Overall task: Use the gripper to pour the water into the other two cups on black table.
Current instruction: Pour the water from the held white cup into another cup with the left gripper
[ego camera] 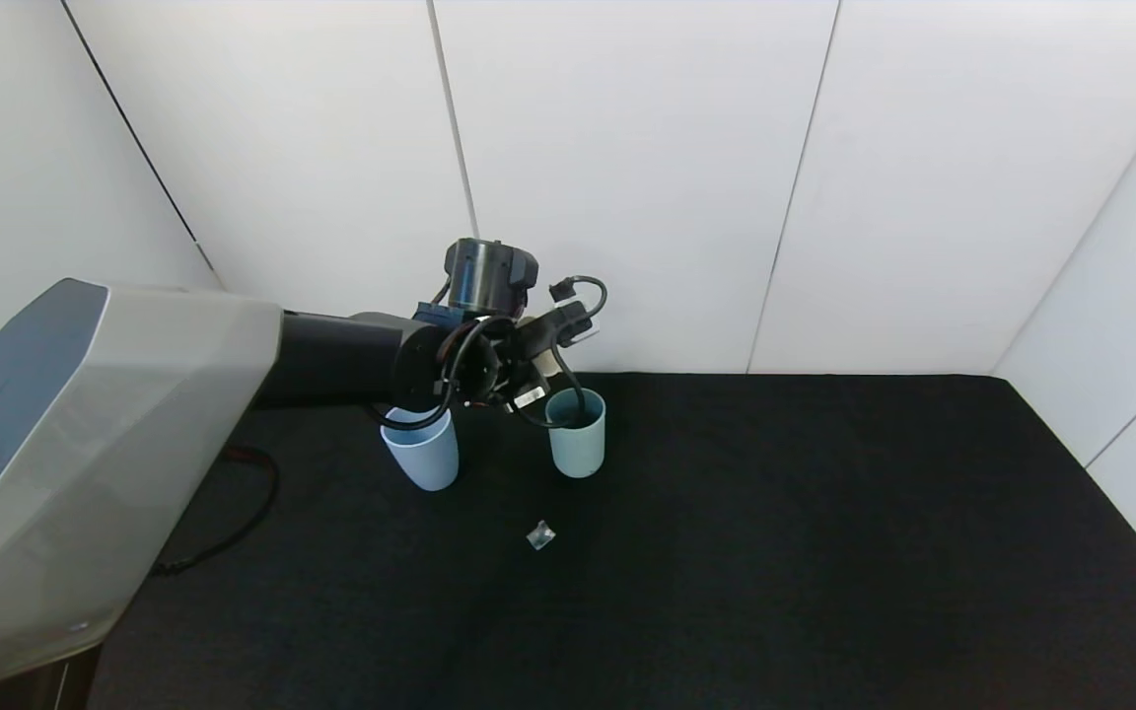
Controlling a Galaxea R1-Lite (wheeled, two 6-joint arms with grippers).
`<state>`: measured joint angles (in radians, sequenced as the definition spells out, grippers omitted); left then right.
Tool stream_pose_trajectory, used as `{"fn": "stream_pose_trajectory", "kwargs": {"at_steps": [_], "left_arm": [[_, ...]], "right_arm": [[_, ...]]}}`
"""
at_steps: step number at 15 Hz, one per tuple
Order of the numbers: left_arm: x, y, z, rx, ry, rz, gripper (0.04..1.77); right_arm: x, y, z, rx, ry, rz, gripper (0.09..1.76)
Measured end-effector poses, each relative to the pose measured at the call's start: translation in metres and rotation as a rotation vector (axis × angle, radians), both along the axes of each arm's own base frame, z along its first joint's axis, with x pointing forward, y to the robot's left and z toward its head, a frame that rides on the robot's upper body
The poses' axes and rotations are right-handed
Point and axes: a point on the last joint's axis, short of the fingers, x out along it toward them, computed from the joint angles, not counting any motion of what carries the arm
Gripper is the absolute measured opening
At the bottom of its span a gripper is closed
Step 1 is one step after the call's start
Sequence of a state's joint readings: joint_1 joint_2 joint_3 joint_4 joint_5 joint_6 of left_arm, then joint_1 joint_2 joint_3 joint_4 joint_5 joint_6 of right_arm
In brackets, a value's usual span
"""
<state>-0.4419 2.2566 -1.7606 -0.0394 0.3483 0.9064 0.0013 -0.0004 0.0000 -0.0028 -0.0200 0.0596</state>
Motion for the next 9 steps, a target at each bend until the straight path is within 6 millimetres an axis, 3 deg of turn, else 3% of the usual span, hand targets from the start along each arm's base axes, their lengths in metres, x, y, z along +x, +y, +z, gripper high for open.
{"fn": "stream_pose_trajectory", "kwargs": {"at_steps": [9], "left_arm": [[0.0017, 0.0006, 0.0042, 0.170, -0.028, -0.023, 1.29]], "right_arm": [[0.0000, 0.0000, 0.0000, 0.000, 0.000, 0.000, 1.71]]}}
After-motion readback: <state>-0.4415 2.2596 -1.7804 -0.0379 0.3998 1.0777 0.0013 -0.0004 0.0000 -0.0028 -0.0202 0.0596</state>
